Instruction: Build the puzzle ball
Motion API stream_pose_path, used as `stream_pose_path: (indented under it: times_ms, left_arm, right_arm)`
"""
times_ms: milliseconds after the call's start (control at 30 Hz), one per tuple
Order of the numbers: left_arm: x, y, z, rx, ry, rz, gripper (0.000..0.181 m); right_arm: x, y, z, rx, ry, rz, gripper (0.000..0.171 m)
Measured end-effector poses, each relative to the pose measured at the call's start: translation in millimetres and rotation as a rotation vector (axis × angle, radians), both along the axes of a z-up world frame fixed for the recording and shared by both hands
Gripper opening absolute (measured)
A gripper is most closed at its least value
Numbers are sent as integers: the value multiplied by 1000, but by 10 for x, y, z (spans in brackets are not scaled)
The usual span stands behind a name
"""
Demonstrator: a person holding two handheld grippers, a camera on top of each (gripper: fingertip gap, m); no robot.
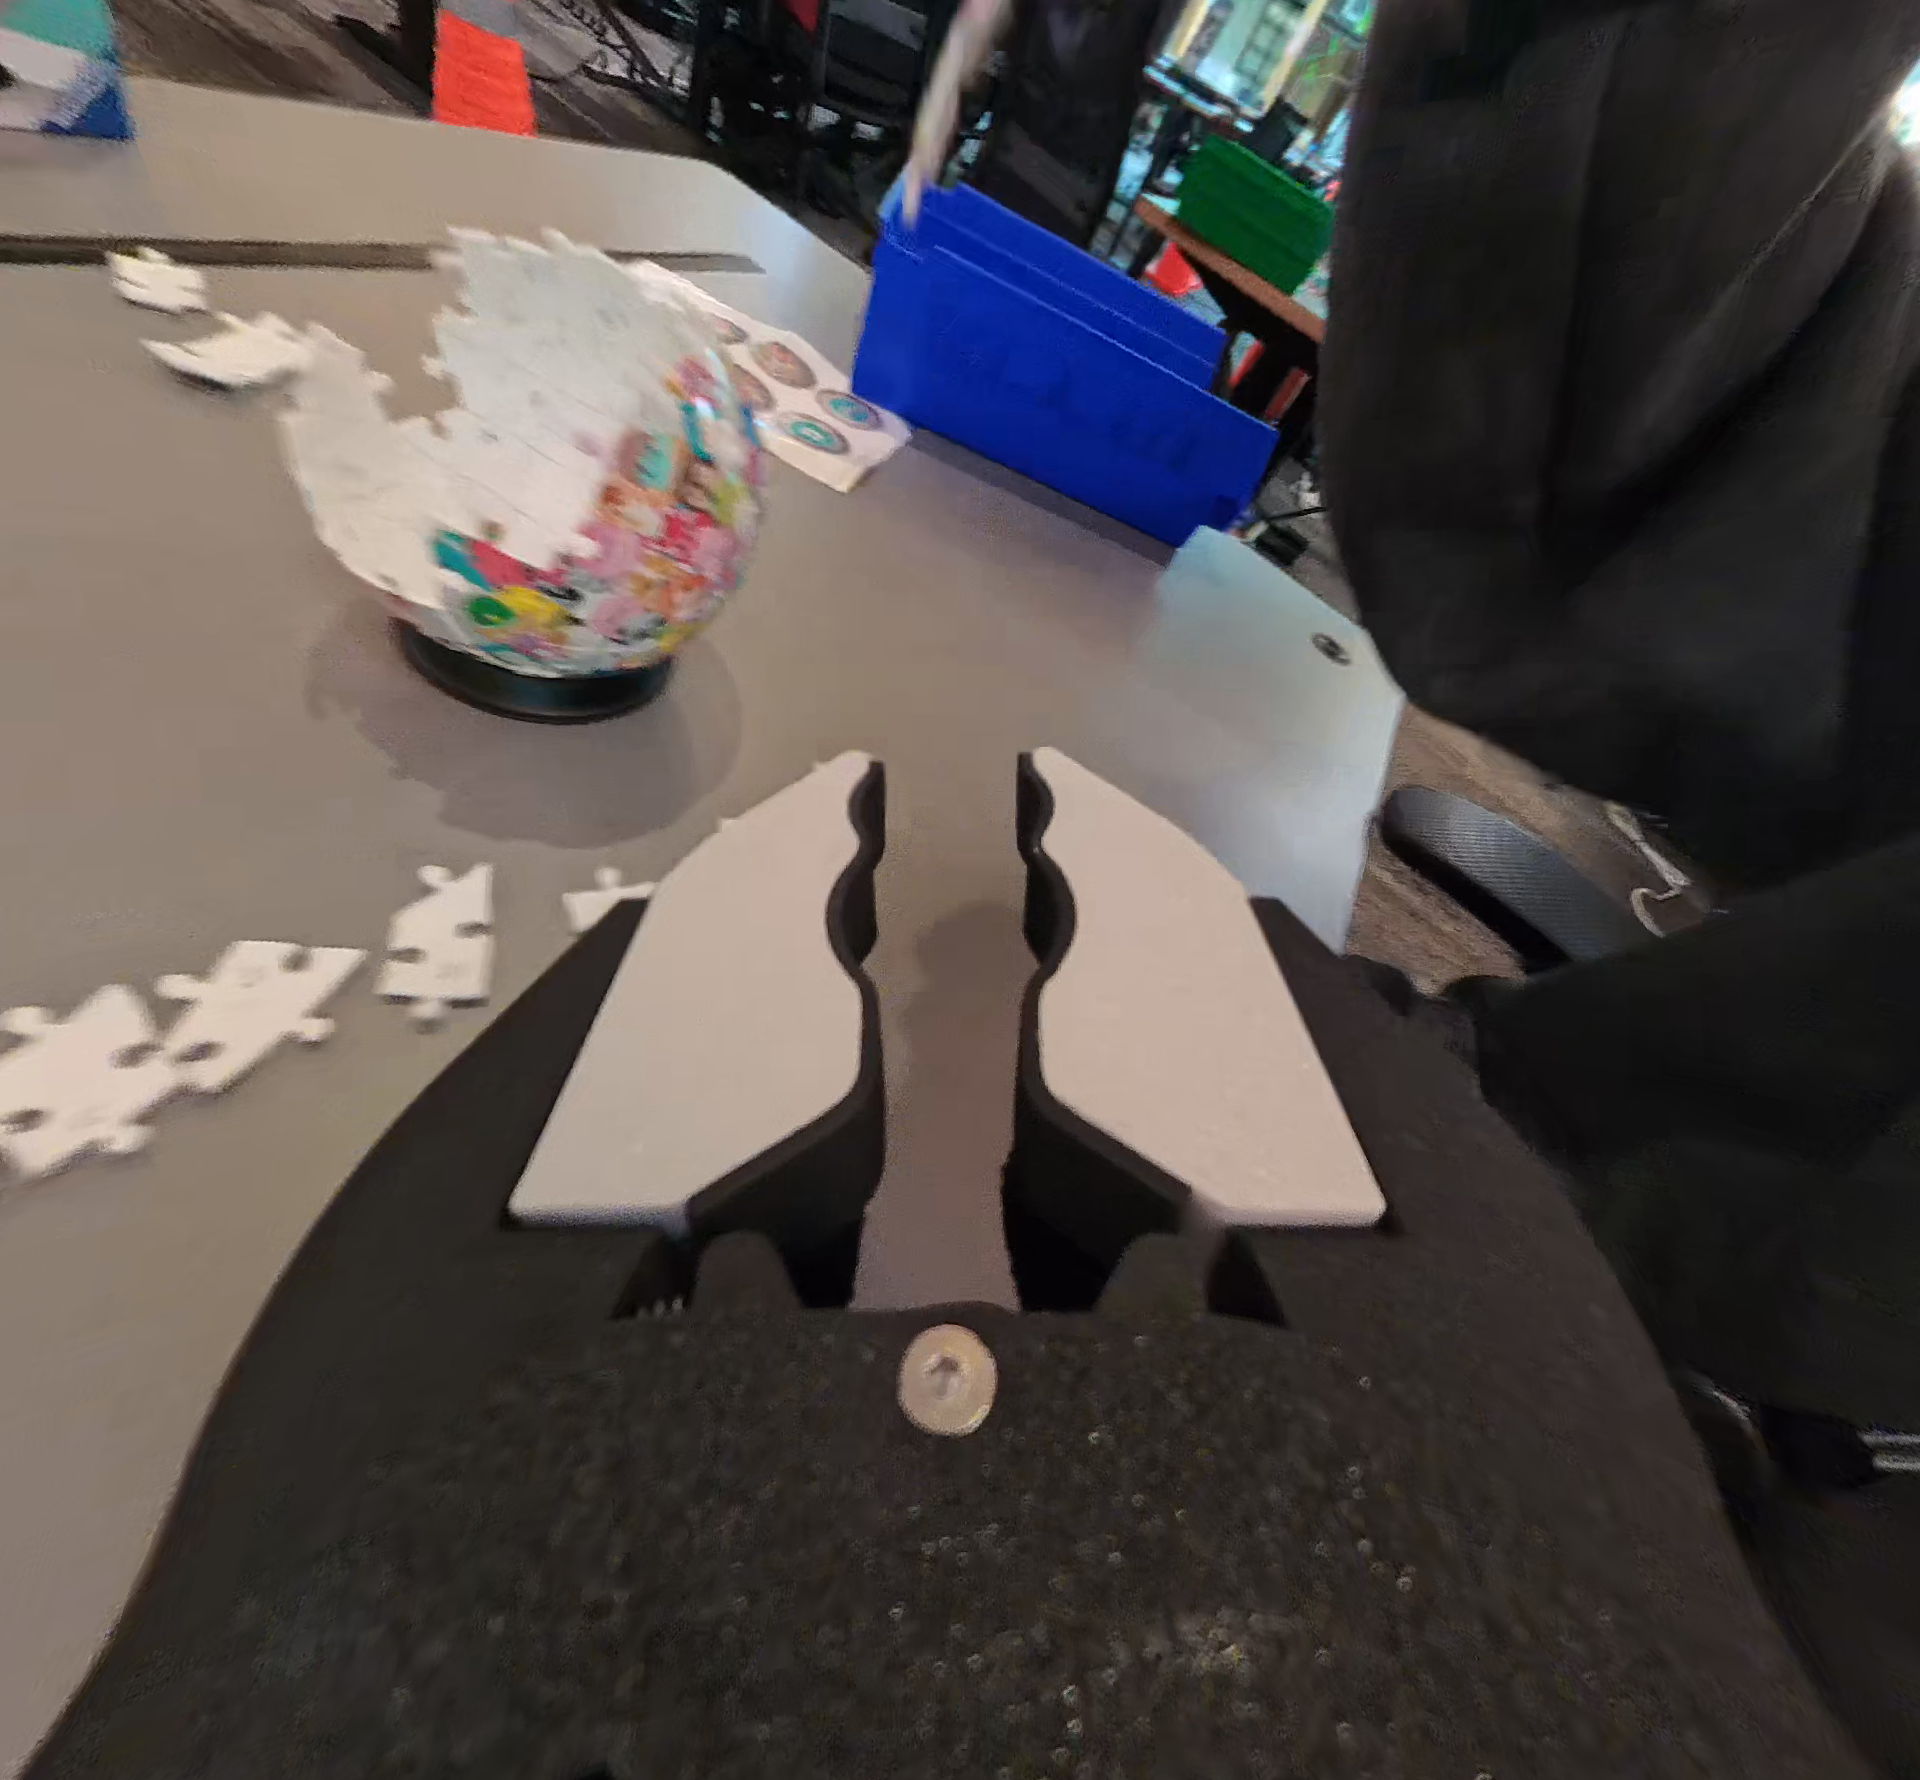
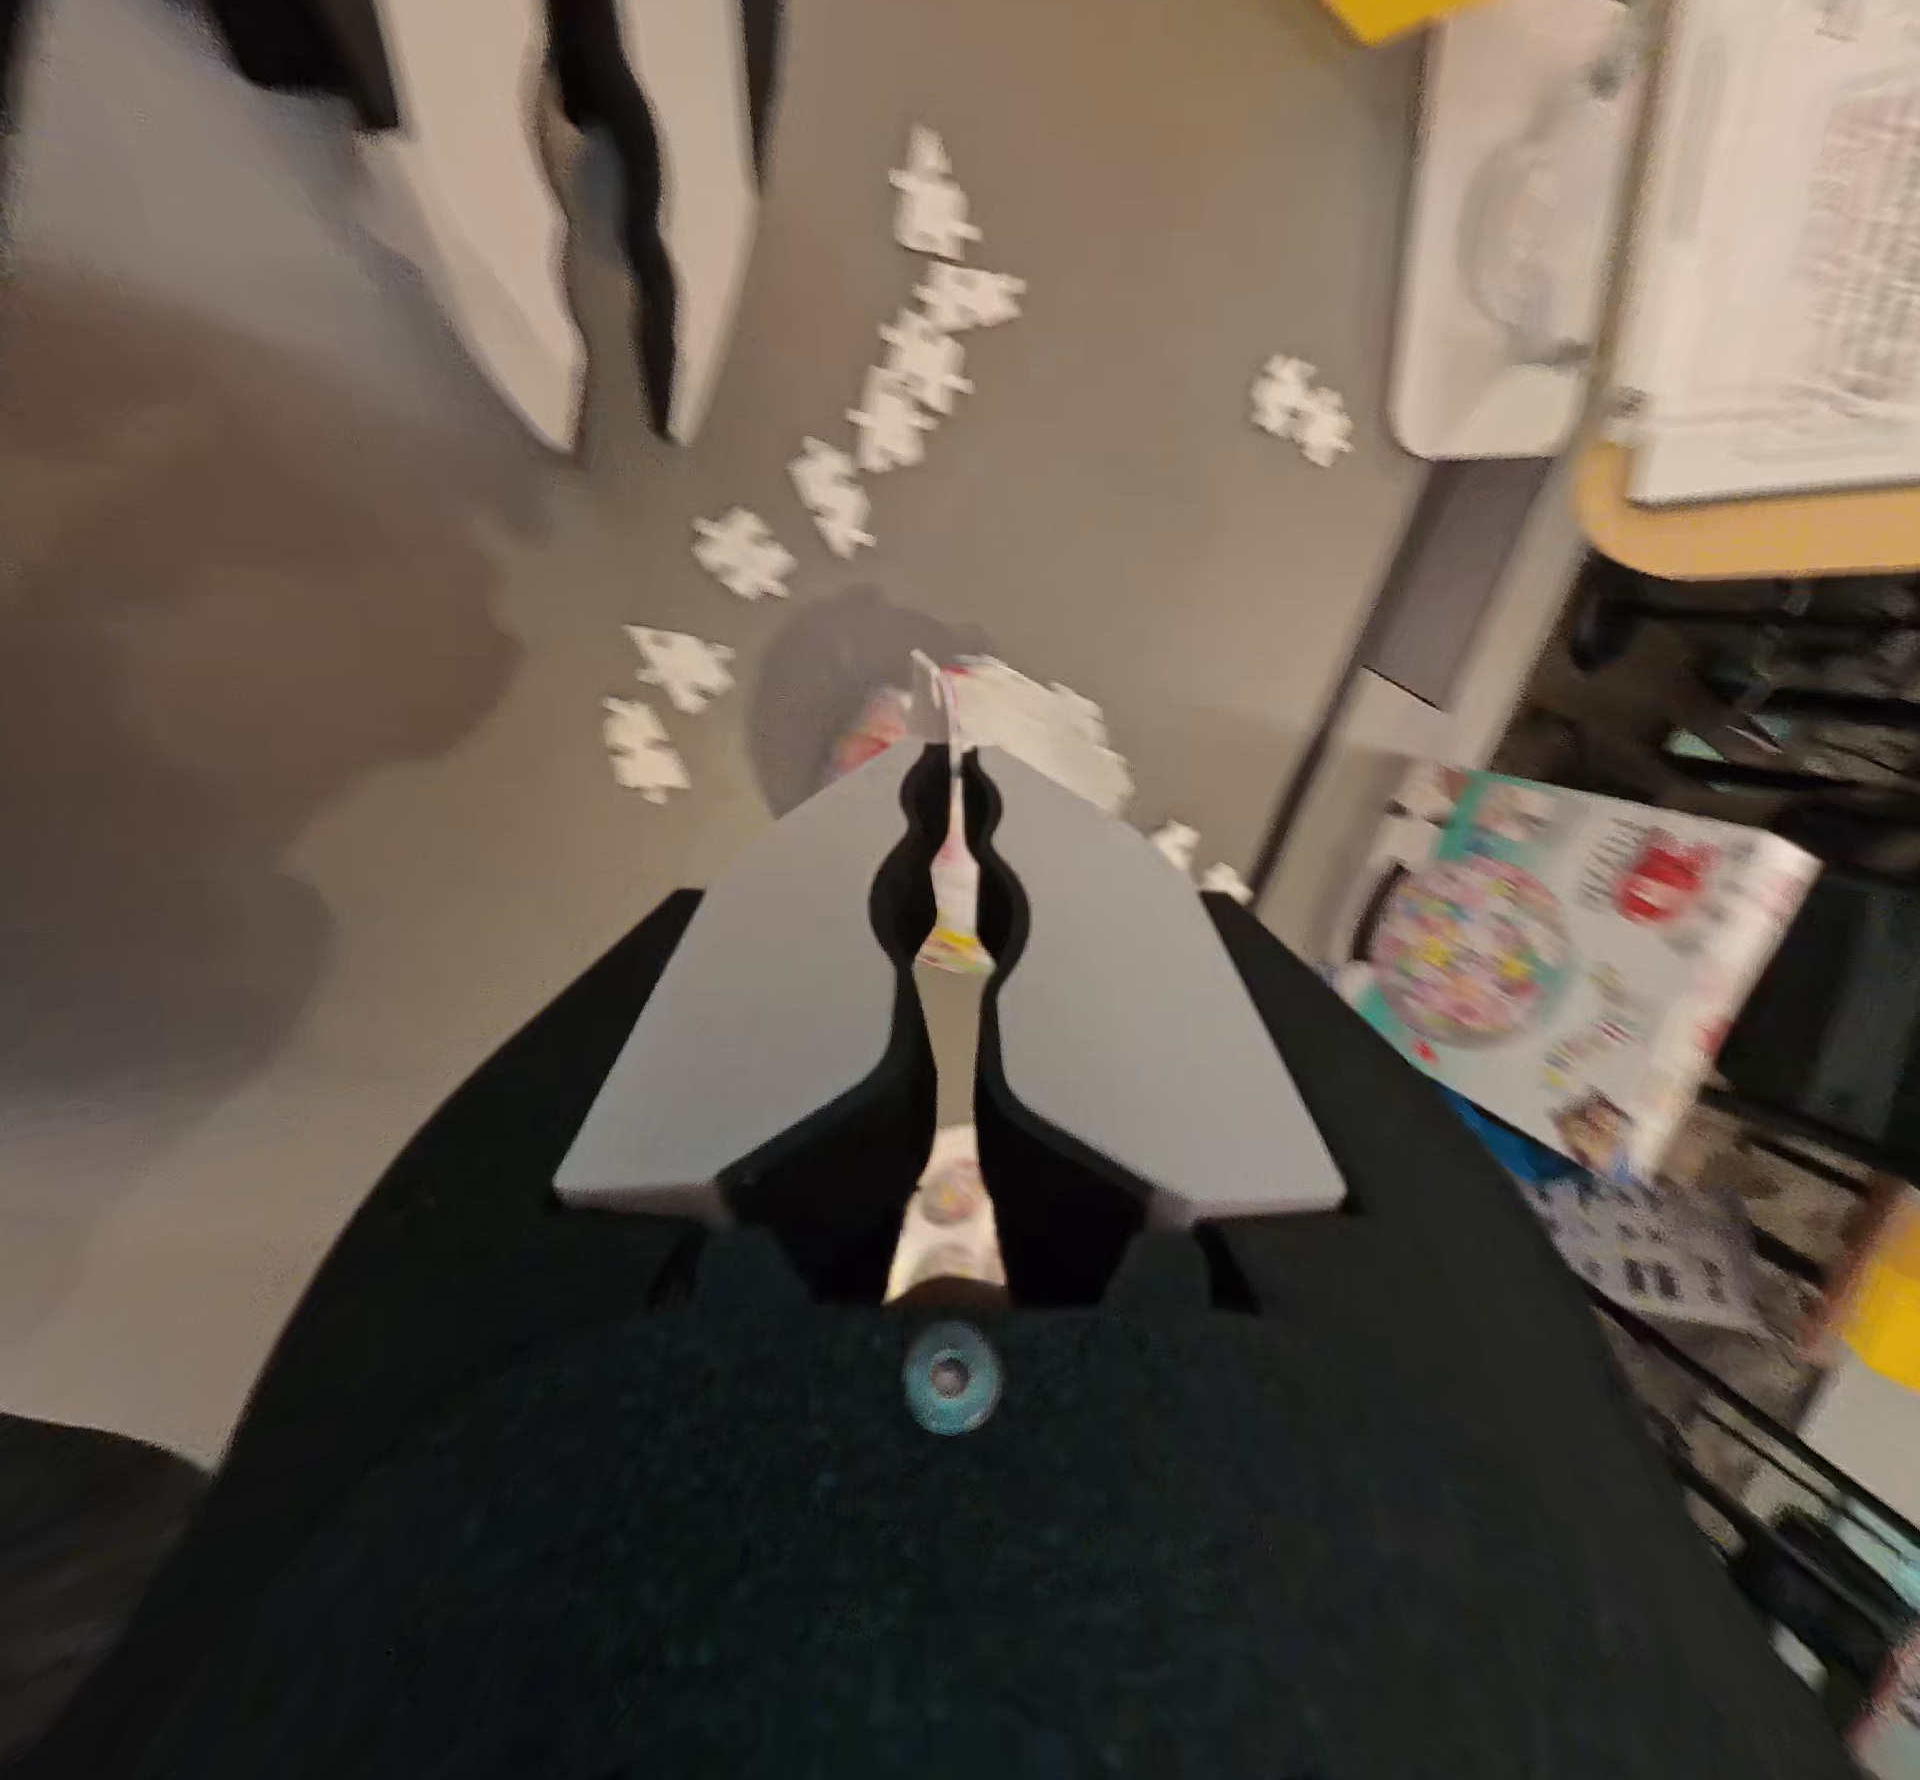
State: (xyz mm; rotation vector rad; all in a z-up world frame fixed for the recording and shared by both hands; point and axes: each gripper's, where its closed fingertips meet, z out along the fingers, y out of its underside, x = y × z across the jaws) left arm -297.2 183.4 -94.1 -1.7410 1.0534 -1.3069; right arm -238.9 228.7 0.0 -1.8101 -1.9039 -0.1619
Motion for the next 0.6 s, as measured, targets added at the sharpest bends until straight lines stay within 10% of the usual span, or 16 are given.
stream_pose_path:
  times_ms: [267,600]
  left_arm:
    - [131,1221,24,151,214,60,31]
    - [1103,2290,-645,-37,214,-254,30]
  right_arm:
    - [488,1143,-542,-142,-195,-113,2]
    - [671,1413,-1126,-256,-403,-244,2]
